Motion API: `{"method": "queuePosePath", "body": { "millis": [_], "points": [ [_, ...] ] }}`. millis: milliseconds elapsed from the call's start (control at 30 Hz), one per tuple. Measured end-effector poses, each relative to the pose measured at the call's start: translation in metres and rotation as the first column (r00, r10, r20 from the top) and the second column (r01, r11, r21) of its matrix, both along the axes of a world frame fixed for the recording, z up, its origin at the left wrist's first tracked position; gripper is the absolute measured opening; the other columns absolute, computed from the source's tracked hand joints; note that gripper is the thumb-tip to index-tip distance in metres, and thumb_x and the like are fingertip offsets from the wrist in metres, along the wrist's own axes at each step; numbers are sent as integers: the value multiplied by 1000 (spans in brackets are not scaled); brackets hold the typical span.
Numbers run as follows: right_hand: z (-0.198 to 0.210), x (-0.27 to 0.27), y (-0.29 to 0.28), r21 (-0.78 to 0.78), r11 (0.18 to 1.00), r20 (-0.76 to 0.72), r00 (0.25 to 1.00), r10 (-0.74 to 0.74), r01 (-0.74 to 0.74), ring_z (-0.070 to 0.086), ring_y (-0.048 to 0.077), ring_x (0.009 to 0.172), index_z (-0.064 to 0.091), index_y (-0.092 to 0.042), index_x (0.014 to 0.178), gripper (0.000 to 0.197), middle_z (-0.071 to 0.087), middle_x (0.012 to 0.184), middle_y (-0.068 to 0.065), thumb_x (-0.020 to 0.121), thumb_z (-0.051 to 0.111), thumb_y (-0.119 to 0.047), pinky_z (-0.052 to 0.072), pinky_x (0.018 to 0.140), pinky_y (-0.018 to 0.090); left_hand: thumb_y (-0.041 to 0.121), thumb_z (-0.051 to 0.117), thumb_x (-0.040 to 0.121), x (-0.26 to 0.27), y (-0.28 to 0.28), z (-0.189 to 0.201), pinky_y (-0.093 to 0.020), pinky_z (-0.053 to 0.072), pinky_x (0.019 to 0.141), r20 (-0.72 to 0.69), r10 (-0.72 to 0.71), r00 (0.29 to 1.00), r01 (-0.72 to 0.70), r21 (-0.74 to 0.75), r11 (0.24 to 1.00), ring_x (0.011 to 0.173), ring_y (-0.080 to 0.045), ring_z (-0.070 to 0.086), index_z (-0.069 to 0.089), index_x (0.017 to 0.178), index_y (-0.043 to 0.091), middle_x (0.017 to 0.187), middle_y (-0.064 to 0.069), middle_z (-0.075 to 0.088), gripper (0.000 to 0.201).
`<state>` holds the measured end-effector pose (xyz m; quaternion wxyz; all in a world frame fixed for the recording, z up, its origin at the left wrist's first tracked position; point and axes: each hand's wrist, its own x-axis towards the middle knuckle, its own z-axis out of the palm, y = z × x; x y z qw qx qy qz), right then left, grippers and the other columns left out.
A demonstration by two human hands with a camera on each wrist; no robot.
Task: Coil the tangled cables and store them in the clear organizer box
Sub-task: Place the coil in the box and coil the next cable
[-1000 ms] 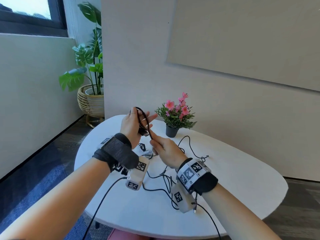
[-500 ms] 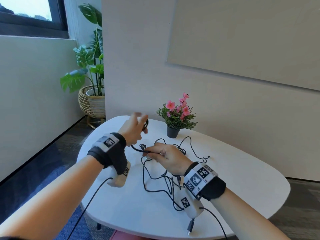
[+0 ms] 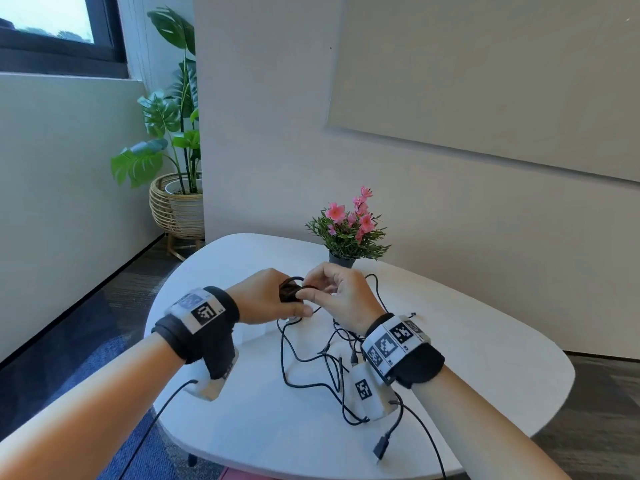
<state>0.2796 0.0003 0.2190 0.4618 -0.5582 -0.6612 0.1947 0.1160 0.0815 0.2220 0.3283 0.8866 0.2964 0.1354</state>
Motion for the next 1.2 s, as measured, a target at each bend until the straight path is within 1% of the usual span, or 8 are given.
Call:
{"method": "queuePosePath", "body": {
  "millis": [100,267,500,633,767,933,1033,1200],
  "points": [
    [-6,-1,2,-49,999,-151,989,-6,-1,58,16,57,37,-23,92,36,62,64,-5,81,71,-23,50,65,31,41,55,89,-3,-2,0,-17,34,44,172,23,985,4,-153,988,41,-7,40,58,70,7,52,5,51,39],
    [-23,8,-3,-132,991,-92,995,-45,33,54,19,52,51,-15,85,15,62,60,-2,92,57,-27,47,58,30,33,38,98,-11,0,0,-23,32,46,486,272,830,-8,-477,879,52,-16,45,51,74,13,56,0,55,34],
    [-31,1,-13,-70,992,166,982,-94,107,43,1,45,65,-12,93,26,49,46,-19,99,43,-22,28,48,14,43,27,99,-2,6,-14,-35,40,93,583,498,642,-46,-619,784,114,-5,55,51,121,-1,127,5,61,55],
    [-38,-16,-9,-94,994,188,981,-42,61,52,1,64,64,-11,103,28,61,76,-5,100,39,-23,37,62,14,44,22,100,11,1,-3,-43,48,93,627,598,499,57,-712,699,105,-21,65,57,103,2,107,-4,70,55],
    [-51,-26,-10,-100,995,115,993,37,-26,40,8,52,67,-19,95,28,51,59,13,98,42,-33,33,56,21,44,32,98,18,-4,10,-38,58,59,593,697,403,86,-783,616,55,-16,63,43,75,16,62,0,53,38],
    [-49,-38,-19,-204,972,108,984,143,-119,51,-6,58,69,-10,105,29,53,53,-21,98,47,-27,36,60,11,58,29,93,18,2,9,-14,20,37,552,683,478,-28,-768,640,40,-8,22,38,90,18,59,0,41,41],
    [-50,-30,-26,-243,964,150,977,149,-110,58,12,65,66,-16,105,25,63,71,1,99,43,-26,43,64,29,57,20,95,8,12,12,-15,20,38,570,618,542,-220,-613,759,40,-9,26,53,90,15,58,-1,42,54],
    [-45,-7,-29,-81,996,219,974,53,-35,51,-16,80,67,-12,111,24,57,86,-14,96,49,-16,35,73,3,34,25,101,-3,24,7,-29,40,51,344,432,834,-454,-18,891,59,-24,53,62,81,7,64,-7,60,50]
  ]
}}
